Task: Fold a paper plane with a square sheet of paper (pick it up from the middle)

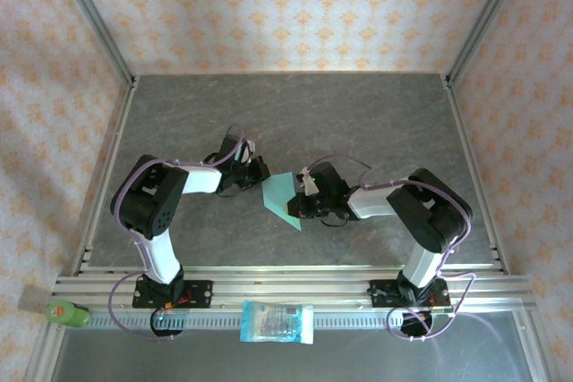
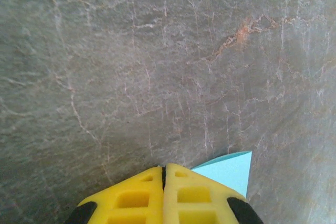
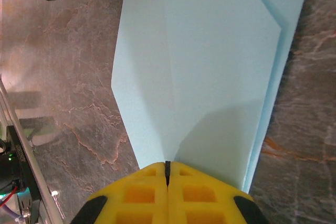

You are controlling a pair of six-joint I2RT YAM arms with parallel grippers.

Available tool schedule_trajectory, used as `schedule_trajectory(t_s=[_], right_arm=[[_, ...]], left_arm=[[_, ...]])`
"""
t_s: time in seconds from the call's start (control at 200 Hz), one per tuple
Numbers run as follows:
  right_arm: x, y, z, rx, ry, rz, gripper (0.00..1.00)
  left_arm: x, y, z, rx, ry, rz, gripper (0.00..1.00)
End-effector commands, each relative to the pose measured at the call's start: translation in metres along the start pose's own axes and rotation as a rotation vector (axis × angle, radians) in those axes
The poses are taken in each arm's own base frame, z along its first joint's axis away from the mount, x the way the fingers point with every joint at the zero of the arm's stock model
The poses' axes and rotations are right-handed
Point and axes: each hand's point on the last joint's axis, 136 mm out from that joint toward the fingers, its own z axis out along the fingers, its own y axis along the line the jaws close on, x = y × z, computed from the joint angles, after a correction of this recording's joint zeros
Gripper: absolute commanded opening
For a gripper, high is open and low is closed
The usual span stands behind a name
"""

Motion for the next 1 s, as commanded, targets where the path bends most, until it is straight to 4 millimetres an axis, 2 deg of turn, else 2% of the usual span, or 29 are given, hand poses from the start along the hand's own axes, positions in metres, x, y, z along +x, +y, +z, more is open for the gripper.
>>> schedule_trajectory(t_s=[0.0, 0.26, 0.405, 0.485, 0.636, 0.801, 0.996], right_arm=[[0.091, -0.062, -0.006, 0.201, 0.281, 0.168, 0.0], [0.091, -0.063, -0.008, 0.203, 0.286, 0.16, 0.0], [0.087, -0.063, -0.008, 0.206, 0.273, 0.163, 0.0], [0.084, -0.063, -0.008, 0.208, 0.265, 0.162, 0.0], [0.076, -0.06, -0.006, 0.206, 0.246, 0.167, 0.0], [0.064, -0.051, -0.006, 0.183, 0.216, 0.169, 0.0], [0.041, -0.032, -0.005, 0.137, 0.168, 0.165, 0.0]], left_arm=[[-0.024, 0.014, -0.01, -0.082, -0.09, 0.013, 0.05], [-0.033, 0.001, -0.025, -0.077, -0.116, 0.049, 0.05], [-0.031, -0.017, -0.038, -0.005, -0.134, 0.053, 0.06], [-0.023, -0.031, -0.044, 0.047, -0.136, 0.063, 0.06], [0.013, -0.052, -0.038, 0.124, -0.066, 0.113, 0.07], [0.046, -0.045, -0.018, 0.132, 0.009, 0.114, 0.06], [0.058, -0.023, -0.006, 0.079, 0.028, 0.097, 0.06]])
